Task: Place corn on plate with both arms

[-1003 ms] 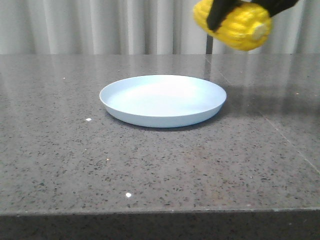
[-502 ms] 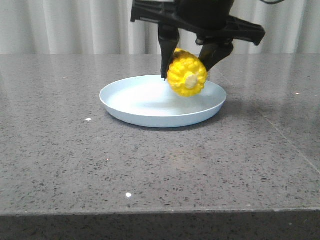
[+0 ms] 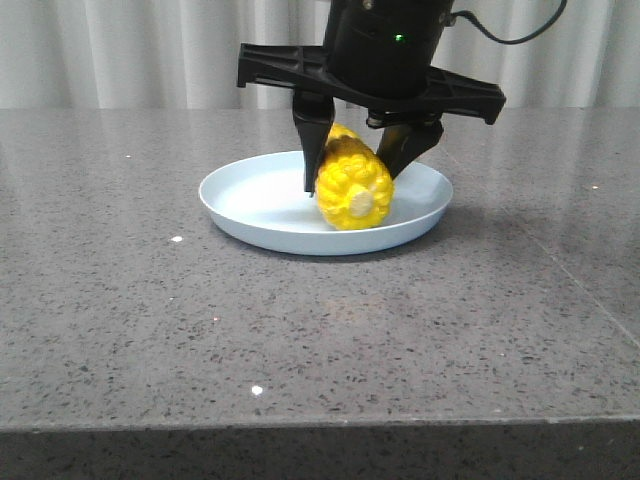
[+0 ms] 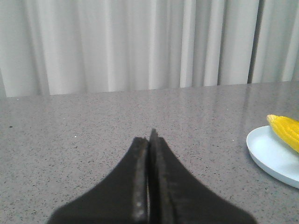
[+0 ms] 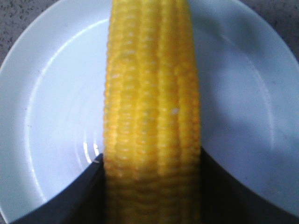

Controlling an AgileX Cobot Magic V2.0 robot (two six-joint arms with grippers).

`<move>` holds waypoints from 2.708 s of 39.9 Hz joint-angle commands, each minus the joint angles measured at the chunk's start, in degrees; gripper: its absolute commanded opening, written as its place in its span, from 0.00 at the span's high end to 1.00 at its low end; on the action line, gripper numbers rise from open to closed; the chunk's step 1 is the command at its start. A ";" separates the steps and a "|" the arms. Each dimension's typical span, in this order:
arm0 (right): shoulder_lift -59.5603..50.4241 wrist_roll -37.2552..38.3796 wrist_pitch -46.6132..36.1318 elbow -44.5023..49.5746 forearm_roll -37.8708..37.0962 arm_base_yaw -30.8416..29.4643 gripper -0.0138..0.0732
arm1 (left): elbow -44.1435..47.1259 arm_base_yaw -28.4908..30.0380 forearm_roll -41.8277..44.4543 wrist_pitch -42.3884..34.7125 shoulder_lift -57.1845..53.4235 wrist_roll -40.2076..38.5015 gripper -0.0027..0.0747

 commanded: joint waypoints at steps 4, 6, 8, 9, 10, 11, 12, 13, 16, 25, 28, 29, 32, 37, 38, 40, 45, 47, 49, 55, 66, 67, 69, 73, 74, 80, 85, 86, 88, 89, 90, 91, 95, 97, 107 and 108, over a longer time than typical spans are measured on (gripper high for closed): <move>-2.60 0.14 0.29 -1.86 -0.58 -0.07 0.33 | -1.43 0.05 -0.15 -4.37 -1.05 -0.24 0.99; -2.60 0.14 0.29 -1.86 -0.39 -0.07 0.25 | -1.43 0.05 -0.15 -4.37 -1.05 -0.24 0.99; -2.79 0.14 0.23 -1.98 -0.39 -0.07 0.18 | -1.43 0.05 -0.15 -4.37 -1.05 -0.24 0.99; -3.01 0.14 0.23 -2.03 -0.39 -0.07 0.16 | -1.43 0.05 -0.15 -4.37 -1.05 -0.24 0.99; -3.28 0.14 0.31 -2.17 -0.50 -0.07 0.14 | -1.43 0.05 -0.15 -4.37 -1.05 -0.24 0.99; -3.65 0.14 0.51 -2.45 -0.85 -0.07 0.13 | -1.43 0.05 -0.15 -4.37 -1.05 -0.24 0.99; -3.98 0.14 0.82 -2.91 -1.20 -0.07 0.13 | -1.43 0.05 -0.15 -4.37 -1.05 -0.24 0.99; -4.33 0.14 1.17 -3.32 -1.73 -0.13 0.14 | -1.43 0.05 -0.15 -4.37 -1.05 -0.24 0.99; -5.71 -0.68 2.14 -5.08 -3.57 -0.51 0.14 | -1.43 0.05 -0.15 -4.37 -1.05 -0.24 0.99; -9.19 -8.36 6.07 -9.76 -1.27 -4.83 0.22 | -1.43 0.05 -0.15 -4.37 -1.05 -0.24 0.99; -10.29 -10.56 6.91 -9.76 -0.05 -7.60 0.33 | -1.43 0.05 -0.15 -4.37 -1.05 -0.24 0.99; -10.59 -11.07 7.26 -9.76 0.33 -8.45 0.35 | -1.43 0.05 -0.15 -4.37 -1.05 -0.24 0.99; -11.25 -13.03 9.12 -9.76 1.58 -11.77 0.42 | -1.43 0.05 -0.15 -4.37 -1.05 -0.24 0.99; -11.99 -16.45 12.52 -9.49 2.25 -16.82 0.43 | -1.43 0.05 -0.15 -4.37 -1.05 -0.24 0.99; -12.27 -17.39 12.79 -9.19 2.42 -17.55 0.43 | -1.43 0.05 -0.15 -4.37 -1.05 -0.24 0.99; -13.04 -19.59 12.86 -8.28 3.02 -19.22 0.43 | -1.43 0.05 -0.15 -4.37 -1.05 -0.24 0.99; -15.74 -23.14 12.51 -4.78 3.95 -23.01 0.52 | -1.43 0.05 -0.15 -4.37 -1.05 -0.24 0.99; -17.29 -23.52 11.99 -2.99 3.95 -24.83 0.62 | -1.43 0.05 -0.15 -4.37 -1.05 -0.24 0.99; -18.74 -23.79 11.35 -1.06 3.95 -26.34 0.74 | -1.43 0.05 -0.15 -4.37 -1.05 -0.24 0.99; -23.60 -24.55 9.37 5.06 3.95 -30.25 0.91 | -1.43 0.05 -0.15 -4.37 -1.05 -0.24 0.99; -37.11 -26.36 2.78 19.89 2.52 -31.72 0.91 | -1.43 0.05 -0.15 -4.37 -1.05 -0.24 0.99; -38.54 -26.52 1.12 21.86 2.26 -31.72 0.91 | -1.43 0.05 -0.15 -4.37 -1.05 -0.24 0.99; -41.98 -26.90 -1.78 25.39 1.74 -31.72 0.91 | -1.43 0.05 -0.15 -4.37 -1.05 -0.24 0.99; -49.91 -29.03 -8.11 32.53 0.47 -31.72 0.91 | -1.43 0.05 -0.15 -4.37 -1.05 -0.24 0.99; -51.53 -29.40 -9.88 34.53 0.25 -31.72 0.91 | -1.43 0.05 -0.15 -4.37 -1.05 -0.24 0.99; -64.35 -29.53 -17.71 44.54 -1.77 -31.72 0.91 | -1.43 0.05 -0.15 -4.37 -1.05 -0.24 0.99; -74.59 -29.53 -21.00 51.45 -3.07 -31.72 0.92 | -1.43 0.05 -0.15 -4.37 -1.05 -0.24 0.99; -76.29 -29.53 -21.39 52.77 -3.07 -31.72 0.92 | -1.43 0.05 -0.15 -4.37 -1.05 -0.24 0.99; -80.07 -29.53 -21.77 54.73 -3.07 -31.72 0.92 | -1.43 0.05 -0.15 -4.37 -1.05 -0.24 0.99; -82.13 -29.53 -22.04 55.68 -3.07 -31.72 0.92 | -1.43 0.05 -0.15 -4.37 -1.05 -0.24 0.99; -84.05 -29.53 -22.10 56.33 -3.07 -31.72 0.92 | -1.43 0.05 -0.15 -4.37 -1.05 -0.24 0.99; -85.41 -29.53 -22.10 57.09 -3.07 -31.72 0.92 | -1.43 0.05 -0.15 -4.37 -1.05 -0.24 0.99; -90.55 -29.53 -22.56 58.58 -3.07 -31.72 0.92 | -1.43 0.05 -0.15 -4.37 -1.05 -0.24 0.99; -92.42 -29.53 -22.91 58.70 -3.07 -31.72 0.92 | -1.43 0.05 -0.15 -4.37 -1.05 -0.24 0.99; -93.57 -29.53 -22.85 58.70 -3.07 -31.72 0.92 | -1.43 0.05 -0.15 -4.37 -1.05 -0.24 0.99; -93.57 -29.53 -22.85 58.70 -3.07 -31.72 0.92 | -1.43 0.05 -0.15 -4.37 -1.05 -0.24 0.99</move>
